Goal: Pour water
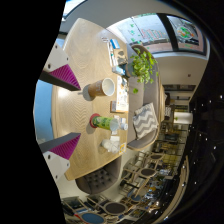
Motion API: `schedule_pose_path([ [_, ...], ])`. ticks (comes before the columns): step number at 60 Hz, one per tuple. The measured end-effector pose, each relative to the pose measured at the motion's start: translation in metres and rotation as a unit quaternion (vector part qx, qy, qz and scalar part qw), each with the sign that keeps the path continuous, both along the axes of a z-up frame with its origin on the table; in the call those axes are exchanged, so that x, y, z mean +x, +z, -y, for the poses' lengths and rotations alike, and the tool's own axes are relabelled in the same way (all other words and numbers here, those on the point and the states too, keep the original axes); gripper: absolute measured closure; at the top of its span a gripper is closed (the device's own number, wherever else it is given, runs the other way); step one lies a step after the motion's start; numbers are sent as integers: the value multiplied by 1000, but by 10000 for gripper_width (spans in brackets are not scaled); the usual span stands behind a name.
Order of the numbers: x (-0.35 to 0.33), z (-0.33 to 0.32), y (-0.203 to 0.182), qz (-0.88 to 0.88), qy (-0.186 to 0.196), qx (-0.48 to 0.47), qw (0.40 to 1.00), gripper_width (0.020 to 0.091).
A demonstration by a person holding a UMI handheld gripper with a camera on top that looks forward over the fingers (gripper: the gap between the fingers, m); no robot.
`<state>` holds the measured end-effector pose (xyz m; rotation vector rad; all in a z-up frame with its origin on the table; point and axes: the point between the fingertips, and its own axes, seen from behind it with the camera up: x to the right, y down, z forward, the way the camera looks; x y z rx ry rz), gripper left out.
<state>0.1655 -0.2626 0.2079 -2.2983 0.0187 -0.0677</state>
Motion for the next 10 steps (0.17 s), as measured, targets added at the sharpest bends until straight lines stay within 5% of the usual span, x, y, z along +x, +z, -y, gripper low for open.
schedule_pose_path([
  [10, -6, -2, 10, 19, 6, 4, 1000, 252],
])
